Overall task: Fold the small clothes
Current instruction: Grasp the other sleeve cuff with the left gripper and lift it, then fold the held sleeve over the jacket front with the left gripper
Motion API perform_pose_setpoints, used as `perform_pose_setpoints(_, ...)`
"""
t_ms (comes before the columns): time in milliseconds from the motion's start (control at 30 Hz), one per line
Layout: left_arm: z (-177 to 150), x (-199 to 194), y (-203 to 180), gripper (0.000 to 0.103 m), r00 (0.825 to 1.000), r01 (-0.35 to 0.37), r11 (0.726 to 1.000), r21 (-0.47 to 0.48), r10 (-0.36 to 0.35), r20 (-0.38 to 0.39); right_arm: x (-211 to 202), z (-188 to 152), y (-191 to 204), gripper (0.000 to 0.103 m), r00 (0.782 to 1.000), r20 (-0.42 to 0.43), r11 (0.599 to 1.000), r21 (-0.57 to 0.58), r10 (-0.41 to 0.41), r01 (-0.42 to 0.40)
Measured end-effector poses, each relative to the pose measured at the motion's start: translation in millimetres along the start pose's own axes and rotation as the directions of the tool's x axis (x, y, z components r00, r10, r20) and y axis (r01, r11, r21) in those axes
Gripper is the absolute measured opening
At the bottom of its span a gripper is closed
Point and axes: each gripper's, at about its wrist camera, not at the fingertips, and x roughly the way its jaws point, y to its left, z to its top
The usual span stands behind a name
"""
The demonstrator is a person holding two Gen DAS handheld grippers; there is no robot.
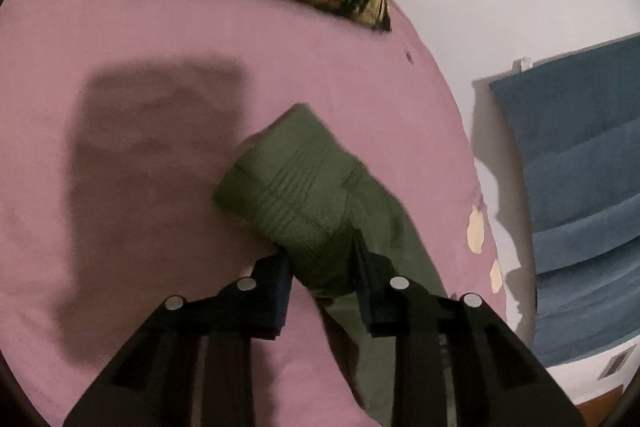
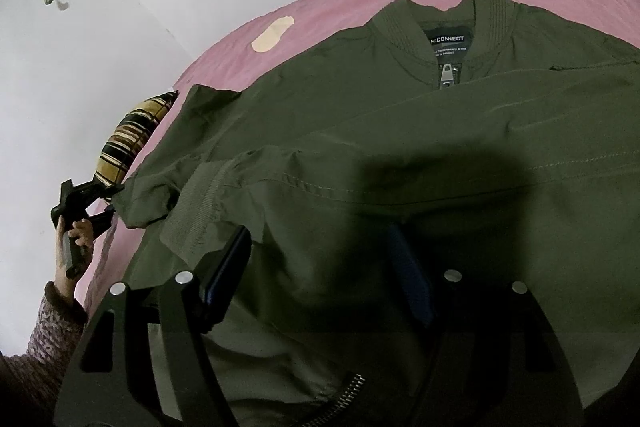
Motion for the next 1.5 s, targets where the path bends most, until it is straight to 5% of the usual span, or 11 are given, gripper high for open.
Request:
perform_pose_setpoints(267,-15,-92,-21,0.027,0.982,-0.020,0.992,0.124,-0.004,0.188,1,1,-1,0.071,1.000,0.004,1.000,0.005,0.011,-0.011)
perform_pose_setpoints(400,-33,-116,-62,0.025,0.967,-0.060,0.959,0.277,-0.013,0.254,0,1,-2,0.071,1.000,0.007,1.000,0.008,0.014,-0.014)
perform_pose_setpoints(500,-46,-126,-107,0.022,0.962,-0.027,0.924,0.382,-0.080,0.261,-3,4,-3,0.071,1.000,0.010,0.999,0.031,0.019,-0.019)
perform_pose_setpoints(633,-74,-126,-172,0.016,0.967,0.045,0.859,0.509,-0.166,0.195,-15,5,-5,0.071,0.999,0.031,0.997,0.073,0.026,-0.028)
perform_pose_setpoints(933,-210,-70,-293,0.016,0.978,0.148,0.609,0.779,-0.206,-0.024,-62,1,-21,0.072,0.992,0.110,0.991,0.114,0.055,-0.068)
perform_pose_setpoints(1200,-327,25,-303,0.016,0.982,0.180,0.478,0.859,-0.044,-0.181,-96,-13,-61,0.072,0.988,0.144,0.973,0.215,0.055,-0.086)
perform_pose_setpoints(1400,-385,39,-307,0.017,0.990,0.137,0.360,0.923,-0.014,-0.142,-108,-18,-71,0.073,0.984,0.158,0.961,0.251,0.079,-0.117)
perform_pose_setpoints(1500,-387,34,-309,0.019,0.984,0.174,0.363,0.916,-0.026,-0.177,-105,-17,-75,0.073,0.980,0.161,0.945,0.285,0.118,-0.161)
